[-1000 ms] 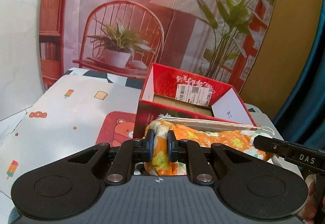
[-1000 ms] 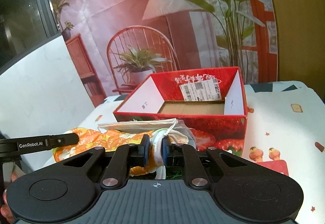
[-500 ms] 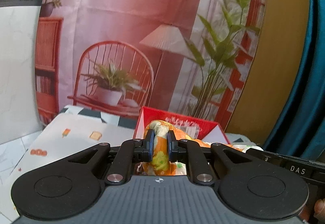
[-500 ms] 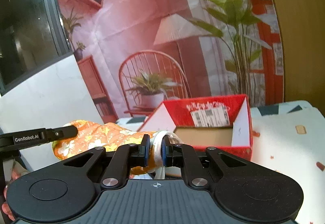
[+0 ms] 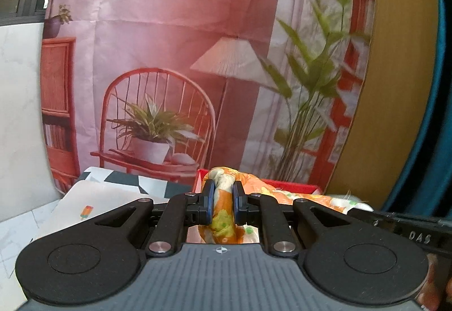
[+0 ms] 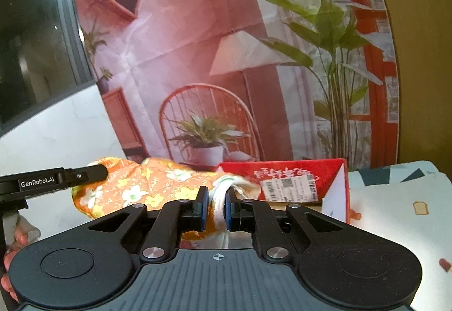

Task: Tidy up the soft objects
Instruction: 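Lift the pouch into the red box and open both grippers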

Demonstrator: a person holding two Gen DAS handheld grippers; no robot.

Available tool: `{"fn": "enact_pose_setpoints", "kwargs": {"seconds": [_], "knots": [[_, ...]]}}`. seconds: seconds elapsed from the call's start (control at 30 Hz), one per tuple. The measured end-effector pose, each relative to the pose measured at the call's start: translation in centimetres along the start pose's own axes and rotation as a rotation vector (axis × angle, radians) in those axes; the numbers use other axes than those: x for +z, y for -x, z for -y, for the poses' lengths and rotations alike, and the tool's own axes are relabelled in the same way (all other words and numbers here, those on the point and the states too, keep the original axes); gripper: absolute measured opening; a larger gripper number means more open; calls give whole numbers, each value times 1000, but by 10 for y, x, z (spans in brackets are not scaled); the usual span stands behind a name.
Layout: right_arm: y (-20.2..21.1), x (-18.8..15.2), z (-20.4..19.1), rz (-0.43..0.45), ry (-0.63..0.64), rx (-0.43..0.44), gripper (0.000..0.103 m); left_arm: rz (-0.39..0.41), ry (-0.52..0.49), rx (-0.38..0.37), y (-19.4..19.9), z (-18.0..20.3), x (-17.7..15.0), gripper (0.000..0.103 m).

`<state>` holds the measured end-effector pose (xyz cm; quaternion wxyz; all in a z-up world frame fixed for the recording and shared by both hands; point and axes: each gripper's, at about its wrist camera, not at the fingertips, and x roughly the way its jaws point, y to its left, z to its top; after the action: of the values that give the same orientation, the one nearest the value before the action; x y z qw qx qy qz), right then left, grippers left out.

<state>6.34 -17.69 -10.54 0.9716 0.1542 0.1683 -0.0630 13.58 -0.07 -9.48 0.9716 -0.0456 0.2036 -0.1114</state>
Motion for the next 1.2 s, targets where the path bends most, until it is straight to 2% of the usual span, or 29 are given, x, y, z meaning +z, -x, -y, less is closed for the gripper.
{"fn": "enact_pose_setpoints", "kwargs": {"seconds": [0.33, 0.7, 1.07, 1.13, 1.2], "knots": [[-56, 0, 34, -107, -17, -62, 11, -153, -30, 3, -75, 3, -12, 14], [-114, -16, 79, -249, -128, -83, 11, -322, -1, -16, -142, -12, -25, 14], [-158, -22, 105, -311, -159, -107, 12, -382, -42, -3, -191, -11, -31, 14], [-165, -22, 106, -322, -155, -111, 14, -390, -58, 3, -199, -10, -32, 17], [-170, -23, 107, -336, -146, -124, 22, -396, -80, 22, -205, -9, -32, 20]]}}
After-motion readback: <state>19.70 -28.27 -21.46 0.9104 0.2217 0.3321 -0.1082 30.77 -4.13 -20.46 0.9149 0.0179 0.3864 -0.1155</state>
